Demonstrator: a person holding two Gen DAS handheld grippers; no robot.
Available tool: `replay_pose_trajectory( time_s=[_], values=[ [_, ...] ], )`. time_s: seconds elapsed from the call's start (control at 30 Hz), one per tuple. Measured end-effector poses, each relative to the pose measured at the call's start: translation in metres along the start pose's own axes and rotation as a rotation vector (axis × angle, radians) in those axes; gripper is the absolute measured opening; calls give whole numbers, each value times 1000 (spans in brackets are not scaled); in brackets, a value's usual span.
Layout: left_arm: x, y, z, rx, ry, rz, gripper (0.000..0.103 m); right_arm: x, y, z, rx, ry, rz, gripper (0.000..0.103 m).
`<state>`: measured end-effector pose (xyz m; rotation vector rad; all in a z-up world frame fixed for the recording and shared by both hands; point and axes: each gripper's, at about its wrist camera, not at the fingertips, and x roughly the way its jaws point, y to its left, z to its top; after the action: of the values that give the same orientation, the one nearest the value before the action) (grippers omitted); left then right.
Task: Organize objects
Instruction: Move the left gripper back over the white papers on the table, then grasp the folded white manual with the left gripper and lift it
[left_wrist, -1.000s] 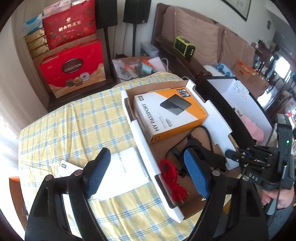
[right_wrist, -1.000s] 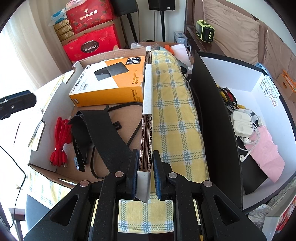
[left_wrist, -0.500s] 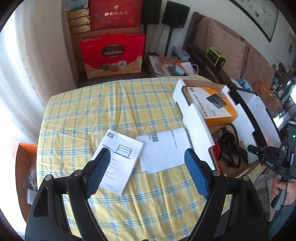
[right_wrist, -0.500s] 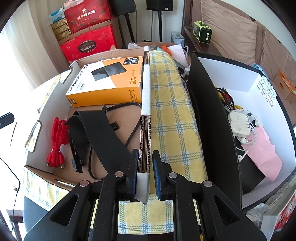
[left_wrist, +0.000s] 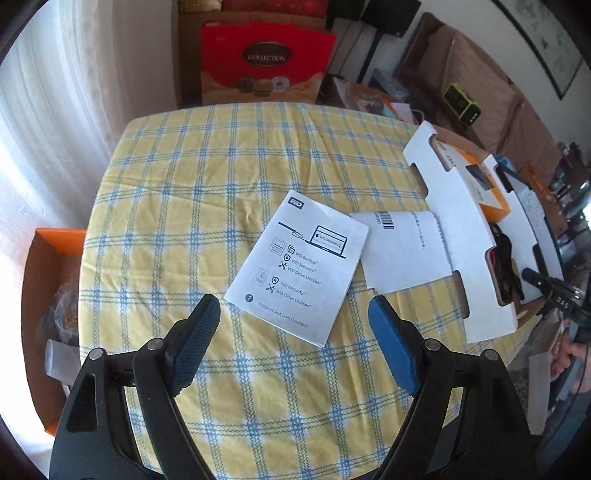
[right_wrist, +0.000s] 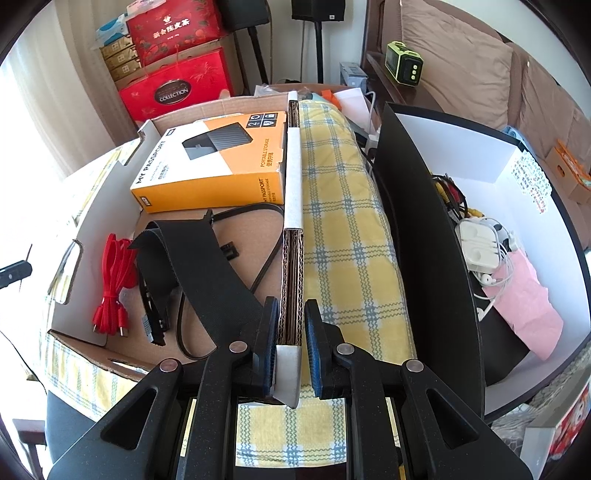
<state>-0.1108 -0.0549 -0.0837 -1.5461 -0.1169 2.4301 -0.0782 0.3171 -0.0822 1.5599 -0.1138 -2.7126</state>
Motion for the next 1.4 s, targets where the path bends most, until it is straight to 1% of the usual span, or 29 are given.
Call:
replay_pose_trajectory(
  time_s=[0.07,0.2,0.37,0.5,0.57,0.7,0.73,0.77,0.9,0.93,1.0,1.03,1.17,1.2,1.23,1.27,1.33,1.4],
  values=[
    [6,-3,-1,20,-7,3,94,0,1,0,-2,2,-3,14],
    [18,-10,2,87,-10,7,94,0,2,0,0,3,-3,14],
    [35,-16,8,141,6,67,94,1,2,0,8,3,-1,14],
    [44,-15,12,134,27,35,96,1,2,0,8,5,-1,14],
    [47,-19,14,166,31,25,96,1,2,0,9,8,0,14],
    [55,-31,17,252,51,72,97,1,2,0,8,7,0,14],
    [57,-33,18,264,54,79,99,1,2,0,10,8,1,15],
    [59,-34,19,267,58,77,102,0,2,0,11,7,2,15],
    [62,-37,20,279,56,70,102,0,2,-1,11,7,3,15],
    [61,-37,20,282,50,69,98,0,2,-1,11,7,3,15],
    [58,-36,19,287,34,59,85,0,2,-1,11,8,4,15],
    [55,-35,18,284,28,48,76,0,3,-1,10,8,3,16],
    [51,-32,14,278,19,53,74,0,5,-1,1,7,-1,16],
    [50,-31,14,271,12,54,66,0,5,-1,0,7,-3,16],
    [46,-31,13,269,-4,64,46,0,5,-1,-2,6,-4,16],
    [44,-29,13,254,1,54,42,0,6,-1,-6,6,-6,16],
    [41,-24,14,211,6,21,41,2,7,-1,-19,4,-12,16],
    [40,-21,12,203,1,21,39,3,7,0,-25,4,-14,16]
  ],
)
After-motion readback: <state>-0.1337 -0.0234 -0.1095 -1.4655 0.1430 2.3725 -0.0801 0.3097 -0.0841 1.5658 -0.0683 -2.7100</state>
